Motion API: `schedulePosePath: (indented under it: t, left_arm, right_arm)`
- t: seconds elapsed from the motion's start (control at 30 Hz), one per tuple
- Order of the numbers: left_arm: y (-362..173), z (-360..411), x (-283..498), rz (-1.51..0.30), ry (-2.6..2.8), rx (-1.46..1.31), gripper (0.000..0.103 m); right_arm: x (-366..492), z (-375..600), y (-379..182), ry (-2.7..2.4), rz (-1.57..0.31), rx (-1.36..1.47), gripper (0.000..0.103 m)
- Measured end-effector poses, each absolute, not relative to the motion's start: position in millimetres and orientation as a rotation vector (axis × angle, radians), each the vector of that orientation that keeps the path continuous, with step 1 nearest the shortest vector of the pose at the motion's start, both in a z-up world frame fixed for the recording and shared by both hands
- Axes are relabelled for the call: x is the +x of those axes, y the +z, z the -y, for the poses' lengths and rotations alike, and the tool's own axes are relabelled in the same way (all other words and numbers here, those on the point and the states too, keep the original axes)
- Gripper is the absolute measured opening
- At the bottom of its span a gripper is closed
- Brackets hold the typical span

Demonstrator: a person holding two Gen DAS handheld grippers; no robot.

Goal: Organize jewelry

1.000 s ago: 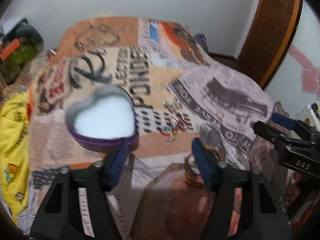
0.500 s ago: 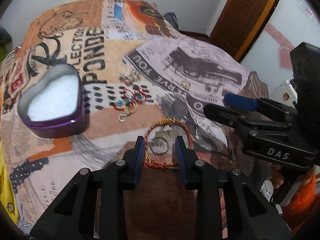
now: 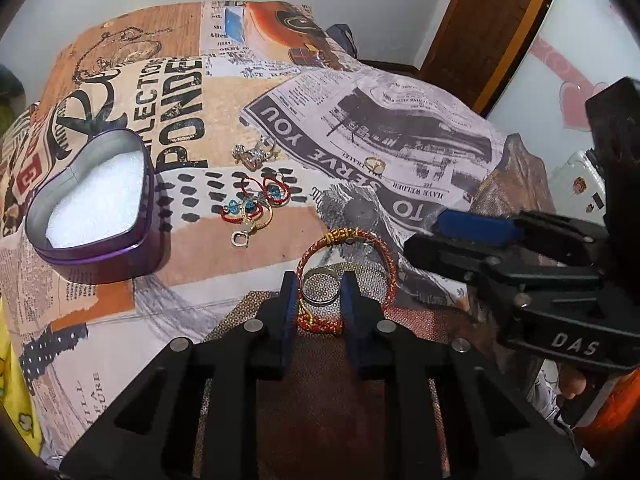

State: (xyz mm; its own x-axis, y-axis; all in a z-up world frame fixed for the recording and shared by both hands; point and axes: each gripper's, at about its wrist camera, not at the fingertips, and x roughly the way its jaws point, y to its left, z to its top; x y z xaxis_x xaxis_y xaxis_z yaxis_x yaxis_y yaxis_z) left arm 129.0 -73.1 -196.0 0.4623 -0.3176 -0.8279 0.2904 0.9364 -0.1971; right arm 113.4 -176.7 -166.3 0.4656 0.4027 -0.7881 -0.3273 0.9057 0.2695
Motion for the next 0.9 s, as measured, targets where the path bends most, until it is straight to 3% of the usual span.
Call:
schedulePosePath:
  t: [0.5, 0.67, 0.9]
  left_arm:
    - [-169, 35, 120, -0.936, -0.301, -0.084, 0.02]
    - [-170, 27, 118, -0.932, -0.279, -0.101, 0.02]
    - [-161, 15, 111, -0.892, -0.253, -0.126, 0.02]
  right_arm:
    - [123, 143, -184, 0.512, -1.038, 0.063, 0.022]
    - [124, 139, -185, 0.479, -1.013, 0.029, 0.007]
    - [125, 134, -166, 0.475, -0.972, 0.027, 0.005]
